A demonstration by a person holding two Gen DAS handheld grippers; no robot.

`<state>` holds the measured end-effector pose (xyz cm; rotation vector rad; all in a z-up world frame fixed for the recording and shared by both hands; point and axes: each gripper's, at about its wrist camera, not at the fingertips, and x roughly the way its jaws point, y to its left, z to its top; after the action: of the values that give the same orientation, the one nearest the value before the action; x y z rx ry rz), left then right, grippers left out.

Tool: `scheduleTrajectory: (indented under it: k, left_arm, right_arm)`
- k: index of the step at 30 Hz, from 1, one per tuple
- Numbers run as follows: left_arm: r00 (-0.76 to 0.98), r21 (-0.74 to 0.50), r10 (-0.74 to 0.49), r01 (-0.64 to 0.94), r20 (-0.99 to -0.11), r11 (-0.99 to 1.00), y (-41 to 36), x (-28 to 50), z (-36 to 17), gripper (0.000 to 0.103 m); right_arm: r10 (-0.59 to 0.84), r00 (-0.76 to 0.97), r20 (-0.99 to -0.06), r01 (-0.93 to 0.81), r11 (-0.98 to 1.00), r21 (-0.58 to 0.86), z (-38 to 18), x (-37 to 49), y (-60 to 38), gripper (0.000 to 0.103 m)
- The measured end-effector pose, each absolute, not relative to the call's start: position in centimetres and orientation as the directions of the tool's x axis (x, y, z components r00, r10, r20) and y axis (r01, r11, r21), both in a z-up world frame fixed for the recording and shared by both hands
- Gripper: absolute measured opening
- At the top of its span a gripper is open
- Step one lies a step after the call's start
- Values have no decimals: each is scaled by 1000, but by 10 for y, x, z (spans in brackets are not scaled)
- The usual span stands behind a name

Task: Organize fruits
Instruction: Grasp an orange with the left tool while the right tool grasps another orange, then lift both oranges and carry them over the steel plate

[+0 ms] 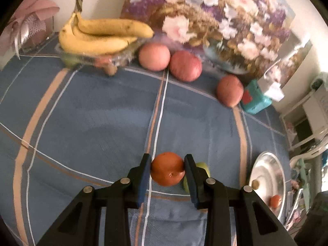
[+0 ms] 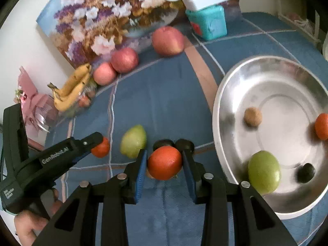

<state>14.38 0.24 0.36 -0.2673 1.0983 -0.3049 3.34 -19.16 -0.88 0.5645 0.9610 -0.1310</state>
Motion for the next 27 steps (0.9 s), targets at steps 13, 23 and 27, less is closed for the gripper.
scheduleTrajectory:
  k: [13, 23, 27]
  left_arm:
    - [447, -375, -386, 117, -807, 920, 4, 133, 22, 35]
    - [390, -373, -442, 244, -808, 895, -49, 114, 30, 35]
    - [339, -366, -482, 351, -808, 862, -90, 97, 35, 35]
  right_arm:
    - [97, 612, -785, 372, 840, 394, 10, 23, -206, 36]
    - [-27, 578, -816, 548, 753, 364, 3, -8, -271, 36]
    - [-115, 550, -827, 625, 714, 316, 5, -25, -299, 36]
